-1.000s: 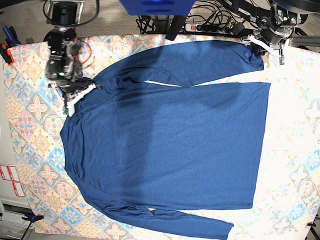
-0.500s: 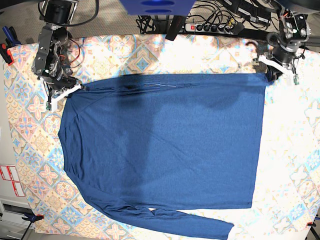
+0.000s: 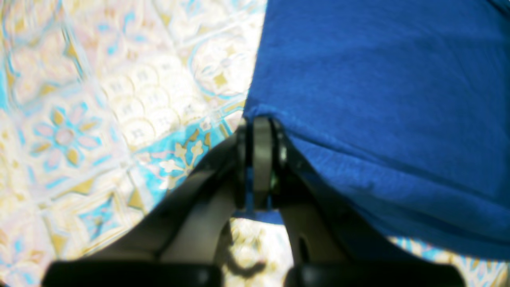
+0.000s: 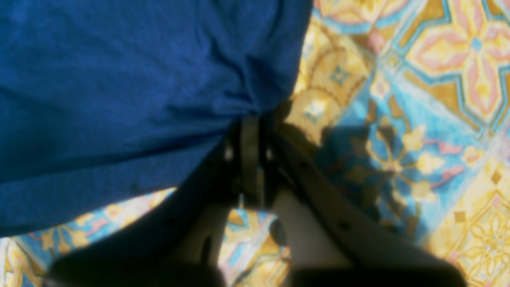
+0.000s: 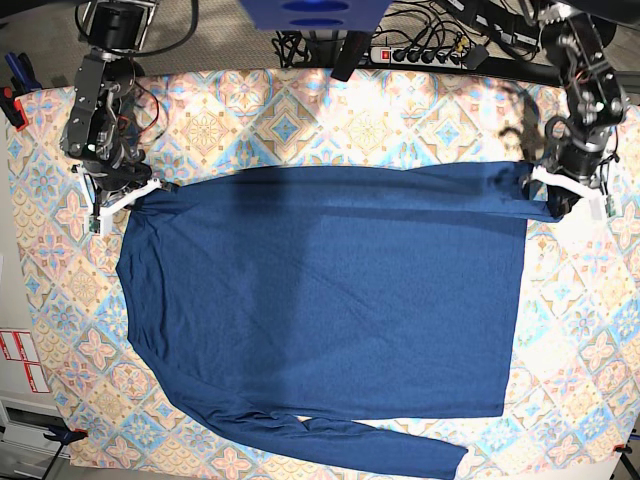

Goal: Fold the T-shirt properly
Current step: 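Grasp the shoulder corners with both grippers and pull them taut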

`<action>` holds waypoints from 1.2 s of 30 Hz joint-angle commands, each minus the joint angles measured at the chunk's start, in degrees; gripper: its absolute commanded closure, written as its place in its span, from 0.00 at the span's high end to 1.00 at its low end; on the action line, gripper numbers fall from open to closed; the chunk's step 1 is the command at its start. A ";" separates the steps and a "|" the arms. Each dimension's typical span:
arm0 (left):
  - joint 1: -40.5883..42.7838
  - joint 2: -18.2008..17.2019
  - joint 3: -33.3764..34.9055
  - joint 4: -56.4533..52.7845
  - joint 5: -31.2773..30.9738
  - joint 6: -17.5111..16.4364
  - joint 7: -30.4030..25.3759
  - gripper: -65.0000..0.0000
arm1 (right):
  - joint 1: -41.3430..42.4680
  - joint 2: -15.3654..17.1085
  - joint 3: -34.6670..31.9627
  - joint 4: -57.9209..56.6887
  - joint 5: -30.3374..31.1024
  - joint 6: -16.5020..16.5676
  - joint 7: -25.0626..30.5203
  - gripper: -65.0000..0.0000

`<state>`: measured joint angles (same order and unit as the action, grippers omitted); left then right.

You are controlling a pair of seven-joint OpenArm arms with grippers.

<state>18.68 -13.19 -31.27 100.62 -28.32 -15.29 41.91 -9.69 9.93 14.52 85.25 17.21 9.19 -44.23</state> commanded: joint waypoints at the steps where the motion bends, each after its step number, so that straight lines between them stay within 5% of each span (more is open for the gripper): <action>1: -1.31 -0.92 -0.43 -1.06 -0.39 -0.23 -1.25 0.00 | 0.86 0.75 0.20 1.21 0.24 0.00 1.28 0.01; 14: -7.91 -0.92 -0.16 -18.64 -0.30 -0.23 -1.25 0.01 | 3.76 0.66 -0.24 1.03 0.24 0.00 1.11 0.01; 22: -7.03 -0.92 -0.43 -18.46 -0.56 -0.14 3.41 0.46 | 3.85 0.66 -1.91 0.86 0.24 0.00 1.19 0.01; 36: 1.06 -0.83 -0.43 -13.89 -9.35 -0.05 3.14 0.47 | 3.85 0.66 -1.82 0.86 0.24 0.00 1.19 0.01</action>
<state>19.57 -13.34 -31.46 86.17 -37.19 -15.07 45.63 -6.61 9.85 12.43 85.19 17.02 8.99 -44.18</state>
